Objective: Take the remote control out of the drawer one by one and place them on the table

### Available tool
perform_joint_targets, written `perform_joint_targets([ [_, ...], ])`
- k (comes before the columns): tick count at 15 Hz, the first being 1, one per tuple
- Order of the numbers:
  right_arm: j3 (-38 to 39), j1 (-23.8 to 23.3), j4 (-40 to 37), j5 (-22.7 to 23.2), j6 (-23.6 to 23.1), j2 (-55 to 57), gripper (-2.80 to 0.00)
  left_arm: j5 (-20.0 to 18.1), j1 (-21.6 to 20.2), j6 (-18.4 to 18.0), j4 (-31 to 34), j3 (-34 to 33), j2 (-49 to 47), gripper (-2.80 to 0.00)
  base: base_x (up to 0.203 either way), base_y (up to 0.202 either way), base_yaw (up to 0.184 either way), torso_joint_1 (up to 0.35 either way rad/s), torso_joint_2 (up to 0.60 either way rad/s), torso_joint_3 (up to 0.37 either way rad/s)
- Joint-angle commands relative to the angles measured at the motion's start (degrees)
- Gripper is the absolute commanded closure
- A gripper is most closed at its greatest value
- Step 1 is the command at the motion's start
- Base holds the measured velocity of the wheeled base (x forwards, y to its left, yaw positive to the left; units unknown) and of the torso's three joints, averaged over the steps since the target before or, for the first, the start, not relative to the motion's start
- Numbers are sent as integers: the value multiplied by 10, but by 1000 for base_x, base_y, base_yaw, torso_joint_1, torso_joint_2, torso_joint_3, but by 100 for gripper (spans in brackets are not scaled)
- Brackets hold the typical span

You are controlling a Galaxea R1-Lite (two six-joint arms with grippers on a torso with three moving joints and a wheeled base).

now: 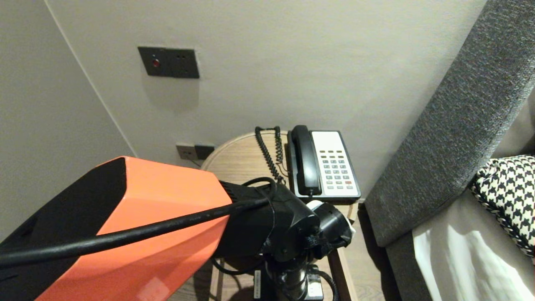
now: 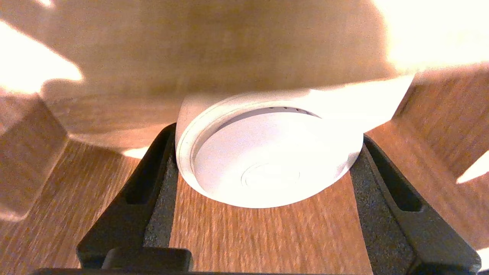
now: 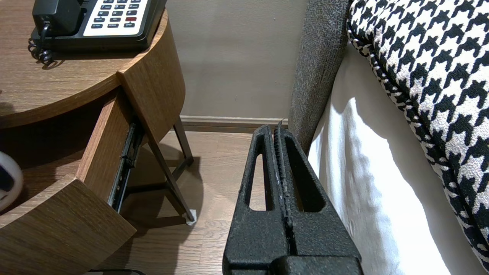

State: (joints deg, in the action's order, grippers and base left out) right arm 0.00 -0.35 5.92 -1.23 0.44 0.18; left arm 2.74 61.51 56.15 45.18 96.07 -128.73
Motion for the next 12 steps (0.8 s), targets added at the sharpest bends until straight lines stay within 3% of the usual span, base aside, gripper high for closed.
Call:
perform_joint_targets([
  [1, 23, 0, 1, 0, 0, 1, 0, 1, 2, 2, 2, -12, 23, 0, 0, 0, 0, 0, 0, 0],
  [12, 23, 0, 1, 0, 0, 1, 0, -20, 23, 0, 0, -81, 104, 0, 0, 0, 0, 0, 0, 0],
])
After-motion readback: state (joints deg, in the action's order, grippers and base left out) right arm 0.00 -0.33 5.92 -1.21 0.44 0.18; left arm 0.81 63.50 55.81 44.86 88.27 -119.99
